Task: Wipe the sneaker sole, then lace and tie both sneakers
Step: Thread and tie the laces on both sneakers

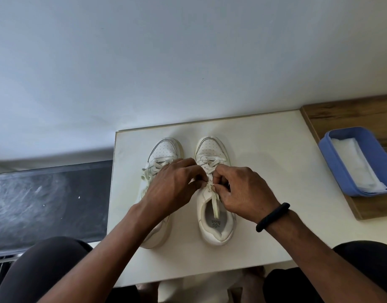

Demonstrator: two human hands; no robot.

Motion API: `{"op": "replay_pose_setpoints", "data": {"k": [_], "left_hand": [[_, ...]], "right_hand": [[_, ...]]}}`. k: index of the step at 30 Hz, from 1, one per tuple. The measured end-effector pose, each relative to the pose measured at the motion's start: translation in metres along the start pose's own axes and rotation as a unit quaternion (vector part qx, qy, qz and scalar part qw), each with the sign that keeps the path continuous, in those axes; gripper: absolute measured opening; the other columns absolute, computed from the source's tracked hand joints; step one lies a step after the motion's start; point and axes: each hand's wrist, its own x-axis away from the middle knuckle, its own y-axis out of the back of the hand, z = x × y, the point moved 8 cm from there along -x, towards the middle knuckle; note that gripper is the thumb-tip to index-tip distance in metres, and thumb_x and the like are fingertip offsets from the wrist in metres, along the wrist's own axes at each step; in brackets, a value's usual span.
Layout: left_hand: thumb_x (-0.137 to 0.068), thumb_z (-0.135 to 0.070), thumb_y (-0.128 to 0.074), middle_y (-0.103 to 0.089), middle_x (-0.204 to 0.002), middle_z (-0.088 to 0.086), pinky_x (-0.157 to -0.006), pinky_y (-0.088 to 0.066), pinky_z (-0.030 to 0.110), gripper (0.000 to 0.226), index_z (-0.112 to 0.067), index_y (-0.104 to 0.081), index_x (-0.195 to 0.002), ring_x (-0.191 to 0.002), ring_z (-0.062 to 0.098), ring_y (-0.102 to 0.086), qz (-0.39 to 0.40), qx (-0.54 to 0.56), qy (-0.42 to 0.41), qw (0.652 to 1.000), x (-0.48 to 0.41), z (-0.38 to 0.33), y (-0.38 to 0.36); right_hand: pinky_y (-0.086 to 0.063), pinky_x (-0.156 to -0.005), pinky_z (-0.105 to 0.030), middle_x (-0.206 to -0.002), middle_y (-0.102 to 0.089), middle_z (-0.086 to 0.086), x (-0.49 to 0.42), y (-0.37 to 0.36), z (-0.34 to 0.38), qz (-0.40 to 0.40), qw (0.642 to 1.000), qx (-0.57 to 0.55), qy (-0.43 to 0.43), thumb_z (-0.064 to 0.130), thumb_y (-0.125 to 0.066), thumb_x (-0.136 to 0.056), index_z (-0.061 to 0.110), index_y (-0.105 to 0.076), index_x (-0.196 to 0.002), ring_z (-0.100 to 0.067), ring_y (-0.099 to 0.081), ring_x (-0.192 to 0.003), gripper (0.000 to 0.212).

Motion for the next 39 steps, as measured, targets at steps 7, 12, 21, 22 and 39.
{"op": "replay_pose_setpoints", "data": {"k": [7, 12, 21, 22, 39], "left_hand": [[-0.098, -0.03, -0.068, -0.067, -0.103, -0.007, -0.082, -0.052, 0.037, 0.009, -0.024, -0.07, -0.104, -0.101, 0.018, -0.063, 0.004, -0.016, 0.027, 0.999, 0.001, -0.001, -0.002], [-0.096, -0.028, -0.071, -0.065, -0.098, -0.009, -0.081, -0.053, 0.035, 0.007, -0.022, -0.068, -0.098, -0.095, 0.015, -0.062, 0.016, 0.014, 0.036, 0.999, 0.001, 0.002, -0.001], [-0.093, -0.021, -0.075, -0.066, -0.101, -0.011, -0.083, -0.054, 0.037, 0.006, -0.024, -0.072, -0.098, -0.096, 0.01, -0.061, 0.034, 0.054, 0.043, 0.997, 0.001, 0.005, -0.002], [-0.094, -0.023, -0.074, -0.066, -0.102, -0.011, -0.083, -0.053, 0.037, 0.006, -0.025, -0.074, -0.1, -0.098, 0.011, -0.061, 0.037, 0.049, 0.041, 0.997, 0.001, 0.005, -0.002], [-0.095, -0.025, -0.073, -0.069, -0.1, -0.013, -0.08, -0.041, 0.006, 0.006, -0.027, -0.079, -0.095, -0.097, 0.0, -0.064, 0.046, 0.138, 0.092, 0.985, 0.0, 0.012, -0.005]], "right_hand": [[-0.056, -0.07, -0.029, -0.082, -0.07, 0.012, 0.0, -0.002, -0.007, -0.006, 0.997, -0.038, -0.066, 0.03, -0.07, -0.087, 0.029, -0.07, -0.094, -0.011, -0.066, -0.077, 0.007], [-0.056, -0.068, -0.028, -0.073, -0.068, 0.011, 0.0, -0.005, -0.012, -0.012, 0.992, -0.095, -0.084, 0.023, -0.072, -0.084, 0.028, -0.068, -0.081, -0.008, -0.065, -0.072, 0.007], [-0.043, -0.061, -0.01, -0.072, -0.067, 0.011, -0.001, -0.007, -0.018, 0.004, 0.982, -0.159, -0.102, 0.02, -0.077, -0.083, 0.024, -0.073, -0.08, -0.002, -0.062, -0.069, 0.007], [-0.043, -0.061, -0.01, -0.072, -0.068, 0.011, -0.002, -0.007, -0.018, 0.003, 0.982, -0.159, -0.103, 0.02, -0.077, -0.083, 0.023, -0.073, -0.08, -0.002, -0.062, -0.069, 0.006], [-0.053, -0.071, -0.023, -0.073, -0.068, 0.014, -0.001, -0.006, -0.018, 0.007, 0.984, -0.151, -0.097, 0.022, -0.078, -0.084, 0.027, -0.072, -0.084, -0.002, -0.064, -0.073, 0.008]]}}
